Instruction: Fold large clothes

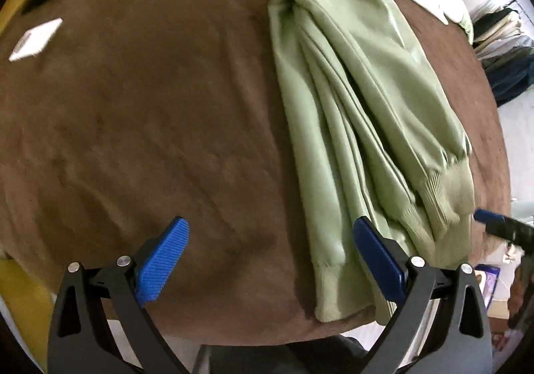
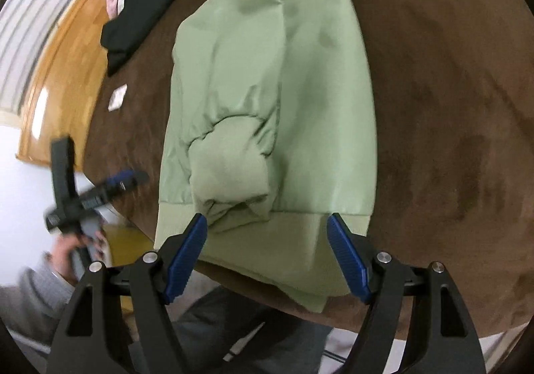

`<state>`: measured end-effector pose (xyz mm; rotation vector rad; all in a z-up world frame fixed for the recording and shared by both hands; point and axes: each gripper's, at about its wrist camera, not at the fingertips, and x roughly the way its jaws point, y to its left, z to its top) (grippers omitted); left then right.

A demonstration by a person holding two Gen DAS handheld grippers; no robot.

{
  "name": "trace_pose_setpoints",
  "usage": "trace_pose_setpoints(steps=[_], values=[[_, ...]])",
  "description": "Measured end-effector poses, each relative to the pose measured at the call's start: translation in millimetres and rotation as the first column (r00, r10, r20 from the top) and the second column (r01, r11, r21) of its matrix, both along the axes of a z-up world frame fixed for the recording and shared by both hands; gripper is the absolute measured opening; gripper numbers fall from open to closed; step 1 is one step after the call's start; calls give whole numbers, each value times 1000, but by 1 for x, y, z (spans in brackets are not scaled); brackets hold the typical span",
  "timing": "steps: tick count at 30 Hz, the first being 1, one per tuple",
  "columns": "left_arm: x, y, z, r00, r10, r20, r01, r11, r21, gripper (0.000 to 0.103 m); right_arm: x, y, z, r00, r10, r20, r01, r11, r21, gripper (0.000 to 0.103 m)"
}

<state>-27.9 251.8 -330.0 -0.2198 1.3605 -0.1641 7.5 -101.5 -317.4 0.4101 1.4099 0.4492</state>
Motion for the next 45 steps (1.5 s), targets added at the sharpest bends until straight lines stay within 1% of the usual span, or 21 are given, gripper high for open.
trace_pose_setpoints(steps=[4,6,9,11,14,15,19,21,27,30,33,34,35,36,37,38,39,41,42,43,45], values=[[-12,-11,-17,1000,6,-26,-8,996,-91,96,1,-12,-10,1000,11,-15,-11,999,33,74],[-17,-10,-22,999,35,-24,-38,992,-118,96,2,-16,-16,999,19,-26,-17,999,46,74],[-24,-5,-24,997,69,-26,-73,980,-183,96,1,-21,-22,999,13,-53,-9,997,74,74],[-28,-5,-22,998,49,-36,-56,965,-256,96,-2,-25,-26,998,14,-65,-8,996,94,74],[-35,-18,-22,999,-17,-42,3,948,-319,96,-3,-25,-33,996,17,-90,-5,991,133,74],[-38,-25,-24,998,-42,-51,21,935,-355,96,-3,-25,-35,995,19,-96,-4,989,147,74],[-41,-45,-32,993,-90,-79,49,909,-413,96,-4,-24,-51,990,28,-138,-2,983,185,74],[-42,-51,-35,992,-89,-85,45,906,-421,96,-4,-23,-59,987,33,-158,-1,980,198,74],[-43,-52,-41,992,-75,-105,20,895,-445,96,2,-14,-62,987,33,-157,2,976,216,75],[-40,-55,-47,990,-82,-117,22,896,-443,96,-2,-13,-60,988,44,-151,-8,973,232,75],[-36,-60,-45,988,-97,-120,37,905,-424,96,1,1,-58,987,69,-147,-37,976,213,75],[-36,-63,-44,986,-105,-127,44,912,-409,95,3,-1,-59,987,66,-149,-35,978,206,72],[-31,-69,-43,985,-108,-132,47,916,-399,91,4,-1,-58,987,59,-150,-29,980,199,67],[-29,-71,-42,985,-108,-138,47,921,-387,88,3,-2,-59,987,54,-152,-24,981,193,64],[-29,-71,-41,984,-104,-146,41,924,-380,82,3,-3,-58,987,42,-154,-14,983,181,58],[-28,-70,-40,984,-97,-148,35,927,-374,74,3,-6,-58,988,36,-153,-9,985,172,49],[-28,-68,-39,984,-91,-153,29,930,-367,70,2,-8,-57,988,27,-153,-1,986,167,47],[-28,-64,-36,984,-76,-159,12,930,-366,54,2,-8,-55,988,22,-153,3,987,159,41],[-28,-62,-35,984,-72,-160,8,929,-370,52,2,-6,-54,988,27,-149,-4,989,150,40],[-28,-61,-34,985,-71,-158,7,929,-370,45,2,-4,-54,989,30,-148,-9,990,142,39],[-27,-62,-30,985,-79,-151,17,927,-374,39,4,-1,-51,988,31,-148,-9,989,149,31]])
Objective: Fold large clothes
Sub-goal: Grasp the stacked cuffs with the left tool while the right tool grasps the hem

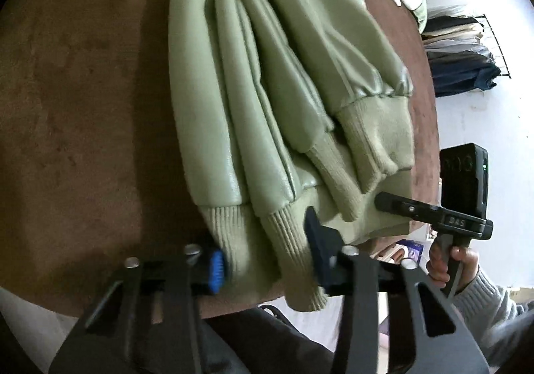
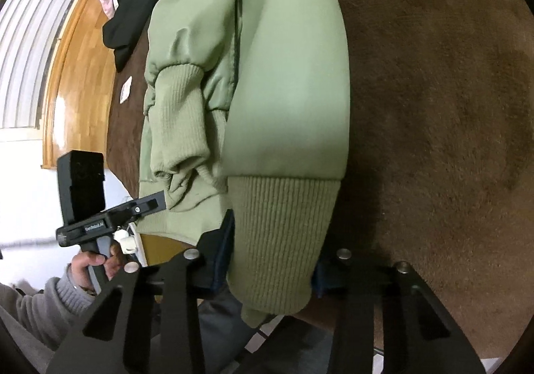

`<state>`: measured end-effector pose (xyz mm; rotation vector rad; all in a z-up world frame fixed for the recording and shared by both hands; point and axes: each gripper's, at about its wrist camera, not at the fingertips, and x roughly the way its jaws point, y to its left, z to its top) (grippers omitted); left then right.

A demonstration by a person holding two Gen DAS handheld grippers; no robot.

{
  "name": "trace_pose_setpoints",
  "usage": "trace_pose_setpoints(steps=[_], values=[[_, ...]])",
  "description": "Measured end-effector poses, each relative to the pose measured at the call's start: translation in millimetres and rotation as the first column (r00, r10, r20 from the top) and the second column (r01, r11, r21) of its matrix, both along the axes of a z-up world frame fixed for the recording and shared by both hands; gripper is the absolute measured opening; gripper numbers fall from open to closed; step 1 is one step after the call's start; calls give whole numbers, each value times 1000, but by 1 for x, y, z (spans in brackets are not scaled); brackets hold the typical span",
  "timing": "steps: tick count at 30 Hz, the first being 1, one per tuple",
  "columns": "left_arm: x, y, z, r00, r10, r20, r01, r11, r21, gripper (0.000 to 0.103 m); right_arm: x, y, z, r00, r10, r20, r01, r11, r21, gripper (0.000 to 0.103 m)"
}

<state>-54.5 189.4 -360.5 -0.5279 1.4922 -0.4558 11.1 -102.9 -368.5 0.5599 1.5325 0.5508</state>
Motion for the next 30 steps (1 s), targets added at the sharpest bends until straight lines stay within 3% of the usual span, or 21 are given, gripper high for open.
trace_pose_setpoints(steps=[2,10,22,30], values=[[3,-3,6,1000,-12,9,12,1000,-10,34,2,1,2,1000,3,-2,-3,1000,-2,23],[15,-19,19,998,-41,47,41,999,-9,25,2,-2,13,1000,9,16,-9,1000,1,14],[27,-40,41,995,-61,81,53,994,92,22,-2,-11,25,998,-41,46,40,999,16,11],[24,-28,67,992,-10,125,-1,997,83,21,-3,-15,58,994,7,106,-13,998,58,11]])
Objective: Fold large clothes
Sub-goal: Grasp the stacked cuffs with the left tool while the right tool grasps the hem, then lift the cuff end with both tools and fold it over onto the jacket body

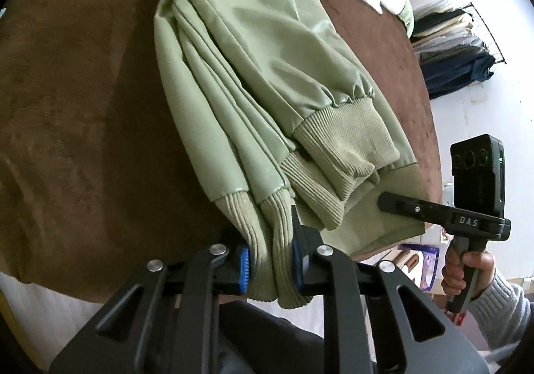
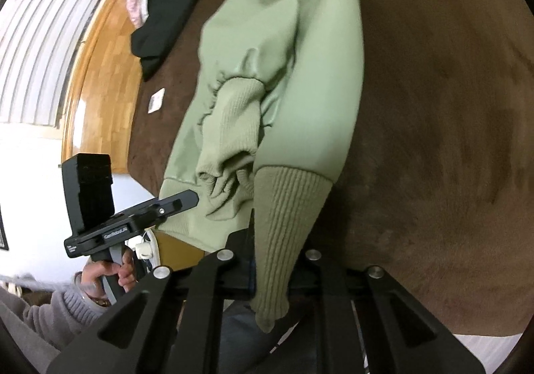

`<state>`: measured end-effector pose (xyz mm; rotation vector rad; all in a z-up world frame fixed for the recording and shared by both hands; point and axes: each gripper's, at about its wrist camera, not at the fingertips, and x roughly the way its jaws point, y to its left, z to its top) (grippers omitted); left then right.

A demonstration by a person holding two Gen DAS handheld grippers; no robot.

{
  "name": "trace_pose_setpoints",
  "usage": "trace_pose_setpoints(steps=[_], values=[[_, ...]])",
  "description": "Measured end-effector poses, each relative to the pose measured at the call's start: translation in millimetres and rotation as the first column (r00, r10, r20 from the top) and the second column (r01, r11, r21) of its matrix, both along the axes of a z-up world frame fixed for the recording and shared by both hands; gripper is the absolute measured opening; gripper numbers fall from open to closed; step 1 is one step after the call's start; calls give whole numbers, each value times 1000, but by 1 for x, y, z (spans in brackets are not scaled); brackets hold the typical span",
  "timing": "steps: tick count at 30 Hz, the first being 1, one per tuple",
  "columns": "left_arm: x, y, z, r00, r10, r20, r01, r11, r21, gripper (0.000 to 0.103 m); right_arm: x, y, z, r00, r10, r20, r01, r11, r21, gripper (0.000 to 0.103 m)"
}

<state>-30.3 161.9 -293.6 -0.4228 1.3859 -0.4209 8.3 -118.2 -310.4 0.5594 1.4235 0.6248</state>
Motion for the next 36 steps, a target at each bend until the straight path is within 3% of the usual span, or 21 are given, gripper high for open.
trace_pose_setpoints(steps=[9,18,27,36], values=[[-22,9,31,999,-34,-11,34,999,0,21,-25,-7,24,999,20,-33,-19,999,26,11],[-36,-1,33,998,-12,-64,12,1000,-3,20,-44,-8,25,996,-1,-85,3,1000,26,11],[-27,5,49,999,13,-46,-14,1000,-20,20,-26,-7,51,999,29,-37,-28,999,23,11],[4,9,96,999,45,19,-44,999,-14,20,4,-10,101,998,3,69,-7,998,60,11]])
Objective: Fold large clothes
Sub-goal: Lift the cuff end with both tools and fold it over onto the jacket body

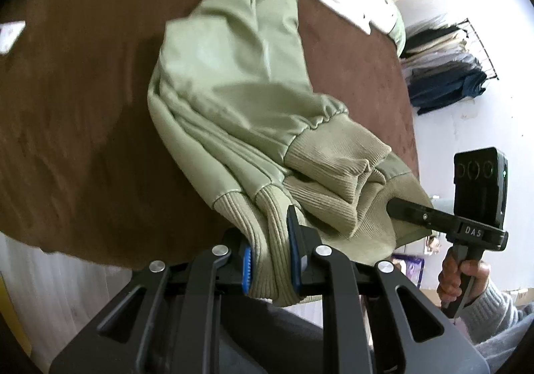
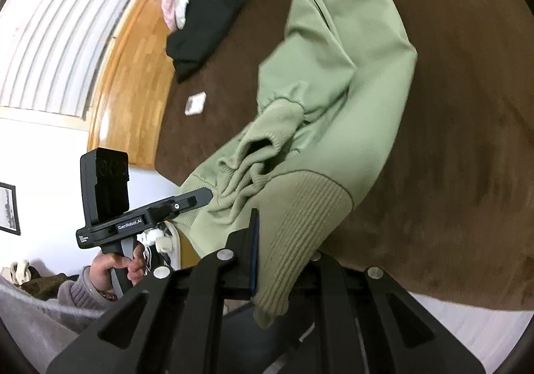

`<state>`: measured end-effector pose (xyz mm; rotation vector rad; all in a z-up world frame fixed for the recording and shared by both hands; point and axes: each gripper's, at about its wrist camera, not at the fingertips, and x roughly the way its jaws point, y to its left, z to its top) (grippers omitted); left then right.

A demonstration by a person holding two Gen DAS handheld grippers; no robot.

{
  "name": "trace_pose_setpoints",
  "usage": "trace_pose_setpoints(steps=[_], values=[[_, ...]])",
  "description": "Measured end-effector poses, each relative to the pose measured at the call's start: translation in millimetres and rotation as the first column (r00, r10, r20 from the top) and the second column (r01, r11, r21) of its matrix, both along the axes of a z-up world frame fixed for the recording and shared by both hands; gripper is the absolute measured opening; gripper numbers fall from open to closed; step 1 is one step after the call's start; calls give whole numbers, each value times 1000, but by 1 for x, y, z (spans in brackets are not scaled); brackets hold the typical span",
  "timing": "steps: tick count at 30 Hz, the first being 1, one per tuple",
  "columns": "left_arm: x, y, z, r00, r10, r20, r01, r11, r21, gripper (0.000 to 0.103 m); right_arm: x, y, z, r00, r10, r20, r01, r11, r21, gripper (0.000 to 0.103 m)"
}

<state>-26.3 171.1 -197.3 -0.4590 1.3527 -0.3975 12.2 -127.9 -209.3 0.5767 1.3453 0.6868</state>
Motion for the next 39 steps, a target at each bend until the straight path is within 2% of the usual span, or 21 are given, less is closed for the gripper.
trace_pose_setpoints(steps=[8,14,21,27,30,39], values=[[43,7,41,992,83,100,-79,996,-45,20,45,-4,34,996,-57,69,56,998,12,11],[93,7,48,986,80,145,-74,996,-46,20,95,4,44,988,-105,110,106,994,-5,11],[167,14,40,981,64,185,-59,998,-32,20,161,12,46,975,-159,155,167,985,-41,11],[240,11,22,974,25,224,-27,1000,6,21,226,14,25,959,-212,190,227,972,-62,11],[274,7,5,973,4,232,-13,999,36,21,263,15,2,956,-226,188,243,968,-70,11],[365,-3,-61,978,23,206,-43,995,91,21,349,10,-58,958,-235,166,249,966,-72,11]])
